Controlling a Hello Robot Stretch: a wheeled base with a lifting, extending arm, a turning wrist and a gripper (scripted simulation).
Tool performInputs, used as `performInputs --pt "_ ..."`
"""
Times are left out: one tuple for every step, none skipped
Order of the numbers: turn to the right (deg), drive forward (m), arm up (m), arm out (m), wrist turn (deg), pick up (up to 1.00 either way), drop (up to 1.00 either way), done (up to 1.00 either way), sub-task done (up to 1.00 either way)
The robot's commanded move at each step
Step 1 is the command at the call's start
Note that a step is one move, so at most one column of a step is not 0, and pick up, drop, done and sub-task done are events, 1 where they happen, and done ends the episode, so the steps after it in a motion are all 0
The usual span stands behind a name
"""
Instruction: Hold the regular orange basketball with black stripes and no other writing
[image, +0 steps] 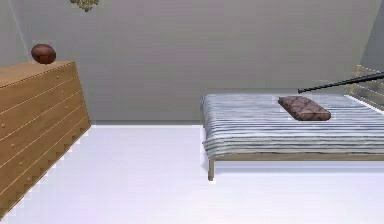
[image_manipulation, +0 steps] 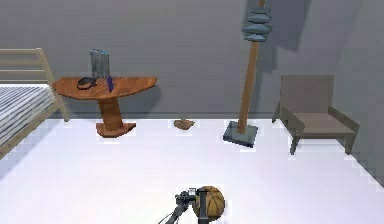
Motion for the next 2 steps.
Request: performInputs --pt "0.0 0.00 0.00 0.00 45.0 0.00 0.00 0.00 0.00" --pt "0.0 0.00 0.00 0.00 45.0 0.00 0.00 0.00 0.00"
